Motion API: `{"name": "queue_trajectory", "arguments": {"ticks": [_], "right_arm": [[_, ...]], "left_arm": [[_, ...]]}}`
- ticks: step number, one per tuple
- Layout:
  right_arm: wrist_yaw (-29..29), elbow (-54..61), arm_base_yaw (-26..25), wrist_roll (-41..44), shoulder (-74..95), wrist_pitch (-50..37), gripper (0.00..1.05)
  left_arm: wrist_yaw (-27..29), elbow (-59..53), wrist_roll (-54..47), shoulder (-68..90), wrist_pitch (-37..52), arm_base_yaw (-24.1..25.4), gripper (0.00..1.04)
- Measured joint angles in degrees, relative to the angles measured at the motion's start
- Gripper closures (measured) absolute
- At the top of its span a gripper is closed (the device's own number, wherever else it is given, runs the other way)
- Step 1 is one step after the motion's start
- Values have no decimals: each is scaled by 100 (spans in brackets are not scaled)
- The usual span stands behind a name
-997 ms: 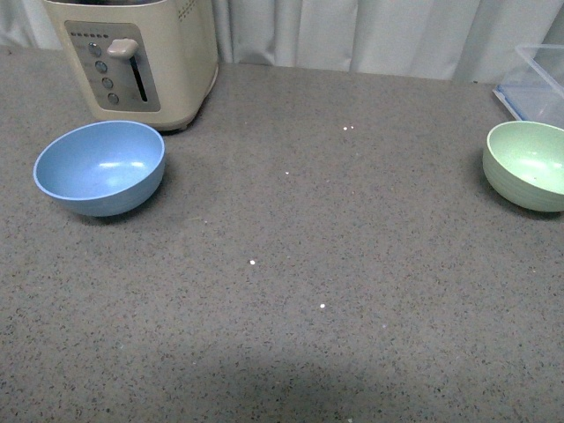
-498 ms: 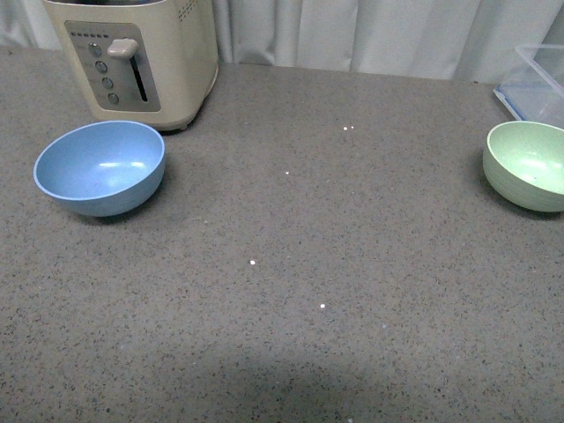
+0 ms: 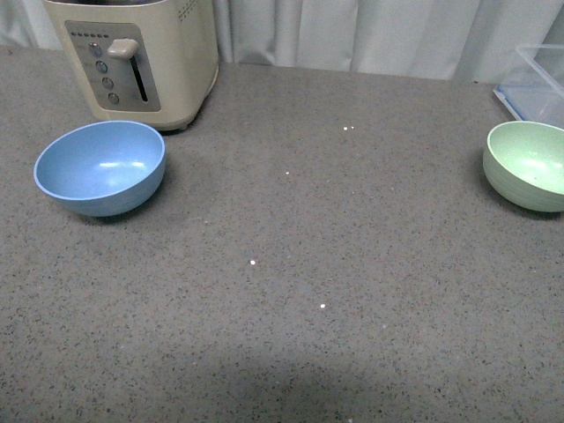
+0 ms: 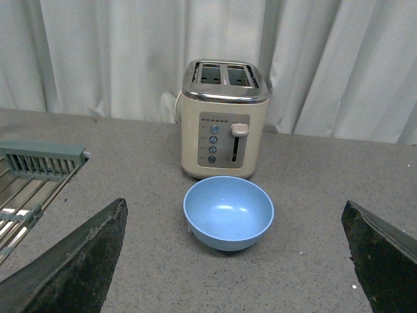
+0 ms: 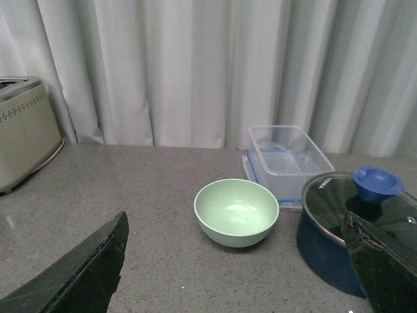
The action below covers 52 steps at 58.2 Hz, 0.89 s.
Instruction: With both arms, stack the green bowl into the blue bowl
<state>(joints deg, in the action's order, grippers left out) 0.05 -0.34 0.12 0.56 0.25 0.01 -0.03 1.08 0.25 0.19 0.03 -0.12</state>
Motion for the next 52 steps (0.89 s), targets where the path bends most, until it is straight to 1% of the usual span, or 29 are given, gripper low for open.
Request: {"name": "queue_trajectory", "arguments": {"ticks": [24, 25, 27, 29, 31, 32, 34, 38, 43, 45, 49, 52], "right_arm": [[0, -2, 0, 0, 0, 0, 9], [0, -2, 0, 0, 0, 0, 9], [0, 0, 0, 0, 0, 0, 9], [-2, -2, 0, -2, 0, 0, 9], [-4, 0, 0, 0, 0, 0, 9], [-2, -2, 0, 0, 0, 0, 9], [-2, -2, 0, -2, 0, 0, 9], [0, -2, 0, 0, 0, 0, 9], [0, 0, 0, 0, 0, 0, 9], [-2, 0, 0, 0, 0, 0, 9], [-2, -2, 0, 0, 0, 0, 9], [-2, 0, 0, 0, 0, 0, 9]], "left_arm": [[0, 0, 2, 0, 0, 0, 6], [122, 13, 66, 26, -39, -33, 6], [688, 114, 378, 197, -393, -133, 6], [1054, 201, 704, 531, -592, -125, 6], [1069, 225, 1139, 955, -494, 35, 6], [1049, 229, 1182, 1064, -439, 76, 6], [1051, 278, 1508, 1567, -131, 221, 6], [1104, 439, 1884, 2461, 525, 297, 6], [1084, 879, 2280, 3947, 1408, 256, 6], [1036, 1062, 2389, 4452, 1561, 238, 6], [874, 1416, 2629, 5357, 1624, 236, 6], [675, 1714, 2933, 6146, 1484, 243, 6]]}}
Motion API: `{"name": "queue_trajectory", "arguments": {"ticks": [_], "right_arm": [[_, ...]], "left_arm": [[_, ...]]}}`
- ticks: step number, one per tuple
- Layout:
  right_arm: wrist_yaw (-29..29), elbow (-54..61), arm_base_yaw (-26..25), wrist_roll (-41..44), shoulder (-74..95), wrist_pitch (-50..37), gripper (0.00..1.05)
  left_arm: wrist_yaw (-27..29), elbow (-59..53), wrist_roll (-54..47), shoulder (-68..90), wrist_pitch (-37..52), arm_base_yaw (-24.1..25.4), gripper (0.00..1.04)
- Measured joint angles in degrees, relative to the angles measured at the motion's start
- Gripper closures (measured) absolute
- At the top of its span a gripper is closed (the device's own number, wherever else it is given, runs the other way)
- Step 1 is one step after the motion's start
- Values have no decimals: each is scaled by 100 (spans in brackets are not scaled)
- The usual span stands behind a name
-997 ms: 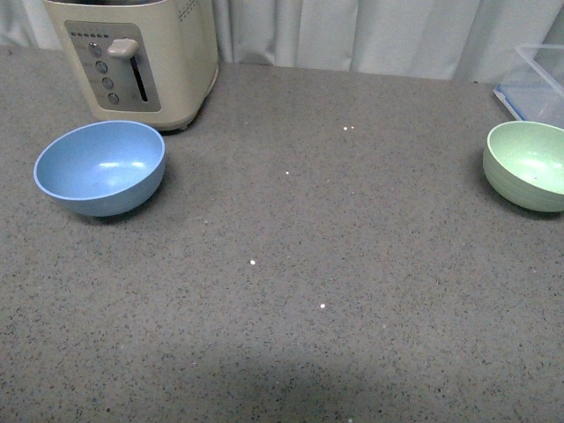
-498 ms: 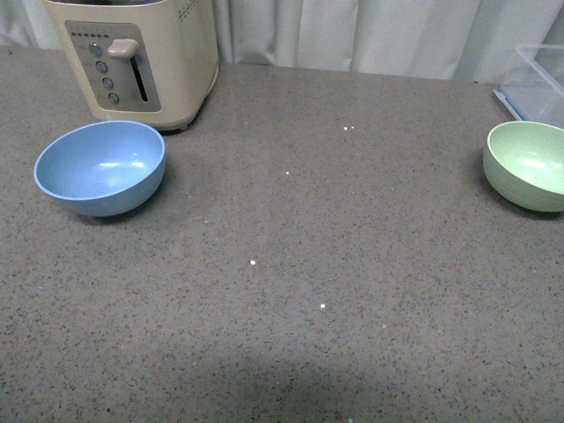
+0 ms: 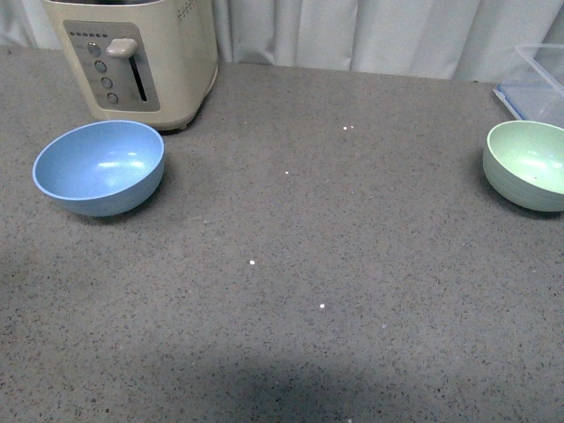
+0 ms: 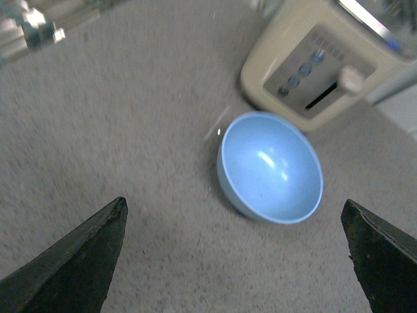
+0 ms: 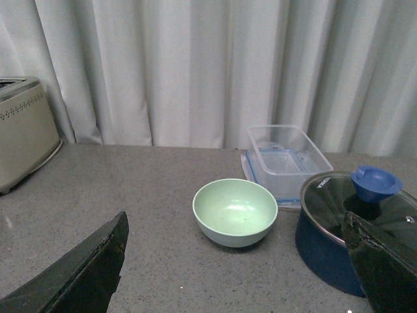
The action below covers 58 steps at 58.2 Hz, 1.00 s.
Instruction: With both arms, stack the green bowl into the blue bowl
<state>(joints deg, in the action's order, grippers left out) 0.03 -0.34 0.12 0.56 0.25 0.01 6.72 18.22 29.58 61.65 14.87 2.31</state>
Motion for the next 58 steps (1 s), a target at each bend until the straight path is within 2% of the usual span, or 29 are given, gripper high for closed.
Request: {"name": "queue_trajectory", "arguments": {"ticks": [8, 11, 28, 58], "right_arm": [[2, -2, 0, 0, 0, 0, 9], [2, -2, 0, 0, 0, 0, 9], [0, -2, 0, 0, 0, 0, 9], [0, -2, 0, -2, 0, 0, 9]], "left_arm": [[-37, 420, 544, 1176, 52, -96, 6], [116, 535, 544, 1523, 284, -175, 6], [162, 1342, 444, 3276, 896, -575, 6], [164, 2319, 302, 4675, 940, -354, 6]]}}
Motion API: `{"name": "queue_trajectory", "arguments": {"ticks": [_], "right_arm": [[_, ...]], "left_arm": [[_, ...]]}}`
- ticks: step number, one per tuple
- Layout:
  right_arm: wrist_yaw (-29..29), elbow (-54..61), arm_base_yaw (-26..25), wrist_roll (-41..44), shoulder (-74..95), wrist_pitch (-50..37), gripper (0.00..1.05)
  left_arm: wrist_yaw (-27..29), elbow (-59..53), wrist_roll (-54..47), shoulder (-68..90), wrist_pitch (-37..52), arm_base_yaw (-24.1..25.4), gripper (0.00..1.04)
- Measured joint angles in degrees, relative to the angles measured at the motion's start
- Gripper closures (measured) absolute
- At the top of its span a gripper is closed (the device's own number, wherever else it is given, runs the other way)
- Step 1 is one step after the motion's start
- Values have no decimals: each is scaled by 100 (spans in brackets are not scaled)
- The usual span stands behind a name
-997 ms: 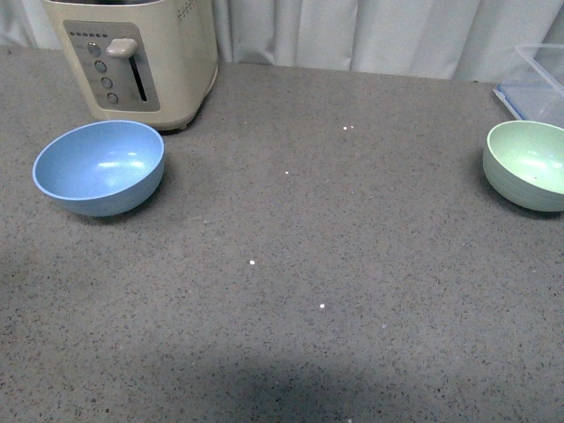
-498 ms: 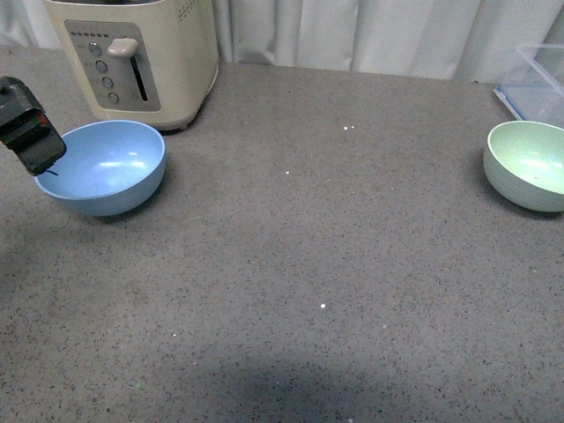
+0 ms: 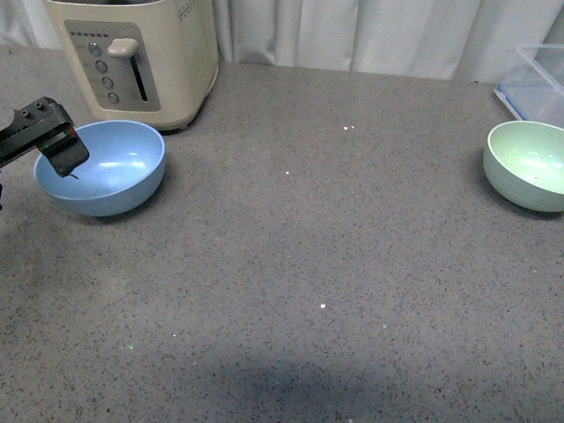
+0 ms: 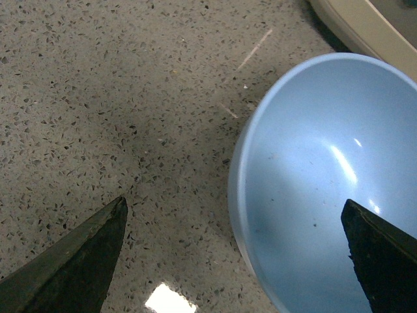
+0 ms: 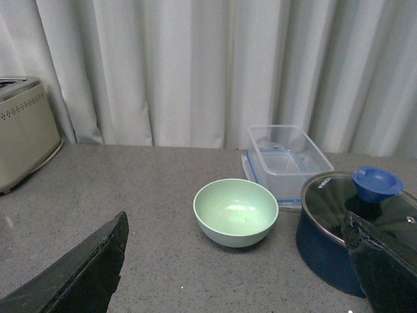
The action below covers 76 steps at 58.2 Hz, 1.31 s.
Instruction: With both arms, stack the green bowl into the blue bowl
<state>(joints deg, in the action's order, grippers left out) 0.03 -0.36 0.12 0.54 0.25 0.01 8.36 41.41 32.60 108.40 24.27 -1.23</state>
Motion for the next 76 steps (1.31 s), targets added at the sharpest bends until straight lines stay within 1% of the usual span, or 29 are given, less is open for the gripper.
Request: {"name": "queue_trajectory", "arguments": {"ticks": [17, 18, 21, 22, 26, 28, 32, 34, 38, 40, 43, 45, 48, 50, 59, 63, 72, 76], "right_arm": [[0, 0, 0, 0, 0, 0, 9], [0, 2, 0, 0, 0, 0, 9], [0, 2, 0, 2, 0, 0, 9], [0, 0, 0, 2, 0, 0, 9], [0, 0, 0, 2, 0, 0, 9], [0, 0, 0, 2, 0, 0, 9], [0, 0, 0, 2, 0, 0, 9], [0, 2, 0, 2, 0, 0, 9], [0, 0, 0, 2, 0, 0, 9], [0, 0, 0, 0, 0, 0, 9], [0, 0, 0, 2, 0, 0, 9], [0, 2, 0, 2, 0, 0, 9], [0, 0, 0, 2, 0, 0, 9], [0, 0, 0, 2, 0, 0, 9], [0, 0, 0, 2, 0, 0, 9], [0, 0, 0, 0, 0, 0, 9], [2, 0, 0, 2, 0, 0, 9], [2, 0, 0, 2, 0, 0, 9]], "left_arm": [[-90, 553, 28, 505, -234, 118, 7], [-85, 579, 24, 520, -260, 118, 8], [-83, 634, 28, 553, -291, 120, 19], [-83, 658, 31, 562, -293, 122, 24], [-81, 710, 28, 573, -293, 129, 38], [-85, 741, 31, 575, -299, 129, 47], [-83, 758, 31, 575, -313, 129, 56], [-85, 758, 31, 575, -315, 127, 63], [-85, 758, 31, 579, -321, 127, 74], [-85, 758, 31, 579, -323, 127, 78], [-85, 758, 28, 581, -326, 127, 87], [-87, 758, 28, 584, -326, 127, 90], [-81, 758, 20, 592, -330, 127, 98], [-92, 765, 59, 597, -330, 127, 101], [-94, 785, 13, 599, -382, 98, 100], [17, 791, -59, 553, -476, -35, 100], [122, 868, -155, 315, -647, -754, 100], [157, 940, -138, 214, -680, -1228, 100]]}}
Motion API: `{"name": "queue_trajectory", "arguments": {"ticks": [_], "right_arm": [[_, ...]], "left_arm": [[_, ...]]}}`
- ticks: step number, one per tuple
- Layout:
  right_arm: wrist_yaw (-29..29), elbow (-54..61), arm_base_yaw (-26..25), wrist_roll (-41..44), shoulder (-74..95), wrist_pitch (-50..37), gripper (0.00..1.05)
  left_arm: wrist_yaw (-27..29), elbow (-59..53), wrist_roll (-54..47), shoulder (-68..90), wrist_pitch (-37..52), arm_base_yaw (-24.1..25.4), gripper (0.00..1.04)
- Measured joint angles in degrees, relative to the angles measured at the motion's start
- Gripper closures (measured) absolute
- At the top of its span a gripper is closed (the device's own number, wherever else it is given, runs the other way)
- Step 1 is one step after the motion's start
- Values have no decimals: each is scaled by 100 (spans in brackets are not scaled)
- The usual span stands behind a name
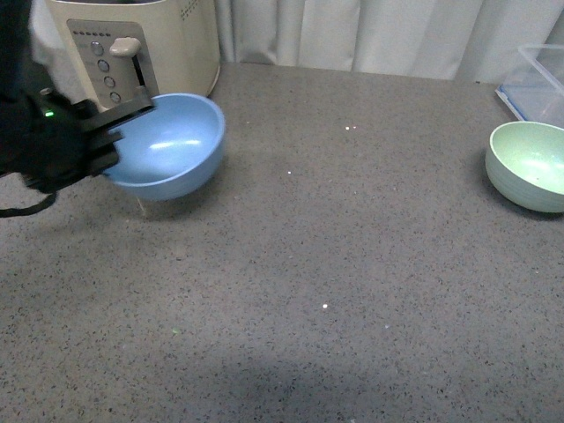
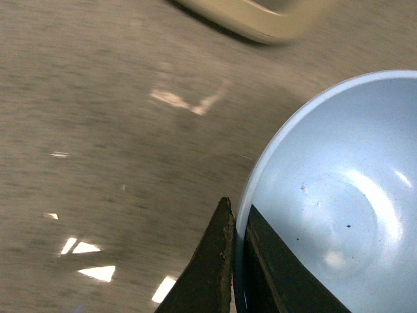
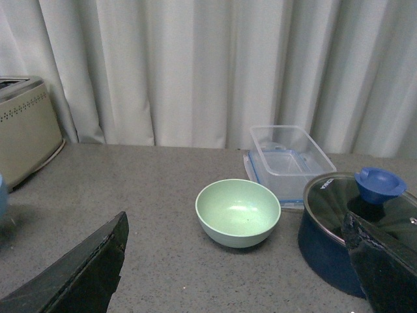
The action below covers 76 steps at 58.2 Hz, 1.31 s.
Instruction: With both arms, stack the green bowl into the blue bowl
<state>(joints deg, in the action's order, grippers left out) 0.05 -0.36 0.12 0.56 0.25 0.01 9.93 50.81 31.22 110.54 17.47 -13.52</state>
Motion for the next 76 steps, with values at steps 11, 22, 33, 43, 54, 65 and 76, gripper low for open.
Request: {"name": "queue_trajectory", "arguments": {"ticks": [11, 22, 33, 43, 54, 65, 76], "right_arm": [[-2, 0, 0, 0, 0, 0, 9], [-2, 0, 0, -2, 0, 0, 9], [0, 2, 0, 0, 0, 0, 9], [-2, 0, 0, 0, 0, 0, 9], [-2, 0, 0, 0, 0, 0, 9], [-2, 0, 0, 0, 0, 0, 9], [-2, 0, 0, 0, 0, 0, 9]], "left_arm": [[59, 136, 107, -52, -111, -1259, 100], [212, 136, 264, 24, -153, -2046, 100], [356, 120, 282, 153, -157, -2184, 100], [413, 111, 273, 273, -175, -2229, 100], [402, 111, 282, 396, -262, -2267, 100], [380, 111, 310, 398, -328, -2264, 100], [293, 111, 387, 398, -299, -2249, 75]]}}
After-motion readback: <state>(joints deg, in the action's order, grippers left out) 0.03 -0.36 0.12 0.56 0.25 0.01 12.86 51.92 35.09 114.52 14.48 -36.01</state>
